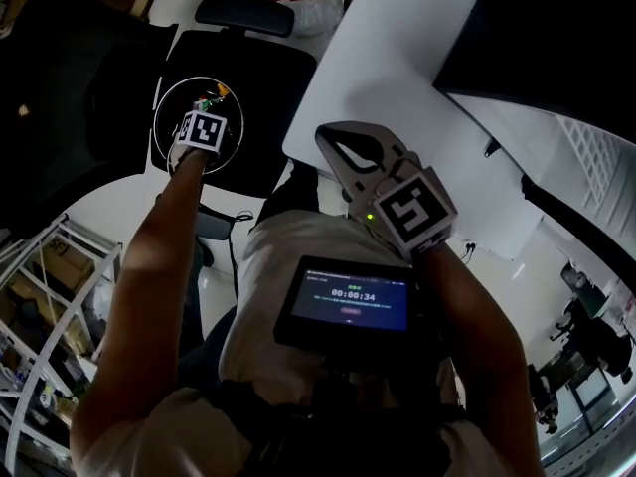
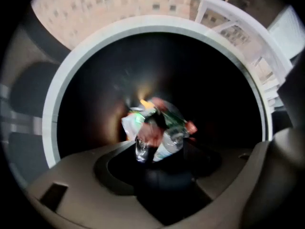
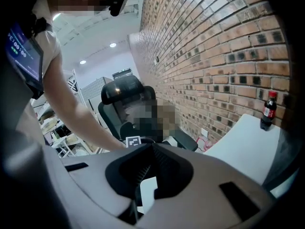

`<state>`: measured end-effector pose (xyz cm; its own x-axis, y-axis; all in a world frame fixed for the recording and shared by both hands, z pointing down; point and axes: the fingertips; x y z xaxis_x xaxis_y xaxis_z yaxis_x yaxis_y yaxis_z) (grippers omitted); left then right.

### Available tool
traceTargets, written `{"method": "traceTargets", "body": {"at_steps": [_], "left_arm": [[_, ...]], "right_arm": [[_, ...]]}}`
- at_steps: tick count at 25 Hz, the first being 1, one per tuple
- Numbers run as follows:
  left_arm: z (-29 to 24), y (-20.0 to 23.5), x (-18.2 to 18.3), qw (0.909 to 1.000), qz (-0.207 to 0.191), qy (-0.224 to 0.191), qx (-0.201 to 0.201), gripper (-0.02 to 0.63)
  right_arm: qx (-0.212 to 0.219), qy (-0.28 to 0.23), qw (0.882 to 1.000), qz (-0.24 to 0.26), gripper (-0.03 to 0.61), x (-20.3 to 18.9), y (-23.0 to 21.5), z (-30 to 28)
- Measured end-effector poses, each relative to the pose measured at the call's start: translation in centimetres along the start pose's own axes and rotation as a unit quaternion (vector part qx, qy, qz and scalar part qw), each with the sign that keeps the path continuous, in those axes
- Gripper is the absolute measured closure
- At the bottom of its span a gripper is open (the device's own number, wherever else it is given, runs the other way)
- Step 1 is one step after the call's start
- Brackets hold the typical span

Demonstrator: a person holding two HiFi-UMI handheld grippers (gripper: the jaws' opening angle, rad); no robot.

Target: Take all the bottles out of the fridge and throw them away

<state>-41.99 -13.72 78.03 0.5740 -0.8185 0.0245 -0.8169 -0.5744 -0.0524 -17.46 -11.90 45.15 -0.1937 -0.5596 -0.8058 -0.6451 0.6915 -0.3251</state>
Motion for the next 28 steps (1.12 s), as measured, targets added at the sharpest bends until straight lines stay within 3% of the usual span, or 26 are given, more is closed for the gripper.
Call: {"method": "traceTargets", "body": {"at_steps": [5, 9, 11, 15, 16, 19, 21, 26, 28], "left_arm": [[2.9, 1.1, 0.8, 0.9951, -0.022, -0.081, 0.052, 0.282], [7.3, 1.6, 1.7, 0.9847, 0.008, -0.16, 0.069, 0.36], [10.0, 0.9, 2.8, 0.9753, 0.031, -0.212, 0.053, 0.391], [17.2, -2.1, 5.9, 0.9418, 0.044, -0.332, 0.023, 0.592], [18.8, -2.3, 6.4, 0.9315, 0.039, -0.361, 0.025, 0.613], [23.5, -3.0, 8.1, 0.896, 0.009, -0.443, 0.026, 0.614], [26.3, -4.2, 9.1, 0.8772, -0.006, -0.48, 0.012, 0.614], [31.8, -8.0, 10.8, 0.8431, 0.005, -0.536, -0.048, 0.613], [33.4, -9.8, 11.7, 0.8342, 0.004, -0.547, -0.07, 0.612]], "right_arm": [[-0.001, -0.022, 1.0, 0.005, 0.572, 0.6, -0.4, 0.0], [-0.008, -0.036, 0.999, 0.007, 0.572, 0.7, -1.1, 0.3], [-0.014, -0.044, 0.999, 0.006, 0.572, 0.7, -1.5, 0.8], [-0.028, -0.062, 0.998, 0.006, 0.572, 0.8, -2.0, 3.7], [-0.031, -0.066, 0.997, 0.006, 0.572, 0.9, -2.1, 4.2], [-0.041, -0.079, 0.996, 0.012, 0.572, 1.2, -2.7, 4.6], [-0.049, -0.092, 0.994, 0.02, 0.572, 1.3, -3.3, 5.0], [-0.067, -0.11, 0.991, 0.018, 0.572, 1.3, -3.6, 7.2], [-0.077, -0.117, 0.99, 0.015, 0.572, 1.1, -3.8, 8.4]]}}
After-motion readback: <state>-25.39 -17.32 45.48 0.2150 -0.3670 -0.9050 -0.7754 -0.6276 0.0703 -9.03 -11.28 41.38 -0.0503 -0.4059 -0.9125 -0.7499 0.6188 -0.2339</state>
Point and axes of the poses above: the fingertips, and each gripper's own axes: z backward along the fingers, y to its left, x out of its top, and after that the axes turned 2 degrees about x, right-handed
